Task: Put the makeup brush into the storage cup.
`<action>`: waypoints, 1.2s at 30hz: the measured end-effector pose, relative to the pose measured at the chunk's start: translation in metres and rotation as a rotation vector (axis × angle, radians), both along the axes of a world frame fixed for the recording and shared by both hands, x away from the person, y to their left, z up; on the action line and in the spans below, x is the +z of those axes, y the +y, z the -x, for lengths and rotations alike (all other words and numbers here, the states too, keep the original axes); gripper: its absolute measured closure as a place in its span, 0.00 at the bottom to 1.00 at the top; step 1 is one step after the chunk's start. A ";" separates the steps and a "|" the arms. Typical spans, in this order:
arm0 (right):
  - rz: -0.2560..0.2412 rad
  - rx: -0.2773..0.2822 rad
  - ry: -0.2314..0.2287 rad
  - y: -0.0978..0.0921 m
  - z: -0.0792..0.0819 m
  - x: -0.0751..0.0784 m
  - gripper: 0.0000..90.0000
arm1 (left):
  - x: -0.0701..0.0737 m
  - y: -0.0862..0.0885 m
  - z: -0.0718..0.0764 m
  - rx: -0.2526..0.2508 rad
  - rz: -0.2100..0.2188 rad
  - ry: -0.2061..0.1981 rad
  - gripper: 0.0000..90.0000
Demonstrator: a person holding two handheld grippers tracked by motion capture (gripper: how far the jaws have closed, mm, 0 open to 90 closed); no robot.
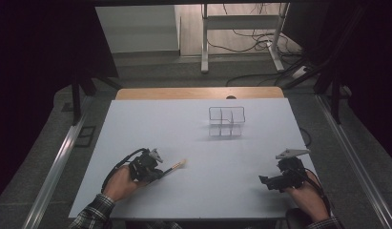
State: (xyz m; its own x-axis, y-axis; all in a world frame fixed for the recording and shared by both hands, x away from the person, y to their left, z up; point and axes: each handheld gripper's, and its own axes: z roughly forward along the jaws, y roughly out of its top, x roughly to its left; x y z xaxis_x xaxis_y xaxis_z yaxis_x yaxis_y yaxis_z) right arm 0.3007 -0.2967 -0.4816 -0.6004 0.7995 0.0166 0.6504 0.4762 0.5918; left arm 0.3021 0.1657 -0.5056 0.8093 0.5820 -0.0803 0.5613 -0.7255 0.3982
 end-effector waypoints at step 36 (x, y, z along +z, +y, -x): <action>-0.135 0.038 -0.083 0.005 0.001 0.012 0.00 | 0.028 0.018 0.012 0.050 0.335 -0.120 0.93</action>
State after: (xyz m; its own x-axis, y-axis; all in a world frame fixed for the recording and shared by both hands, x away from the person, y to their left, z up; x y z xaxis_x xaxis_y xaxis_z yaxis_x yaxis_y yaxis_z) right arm 0.2993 -0.2915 -0.4699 -0.6341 0.7699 0.0718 0.5797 0.4118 0.7031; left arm 0.2899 0.1841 -0.4774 0.7958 0.5784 -0.1795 0.5277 -0.5169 0.6741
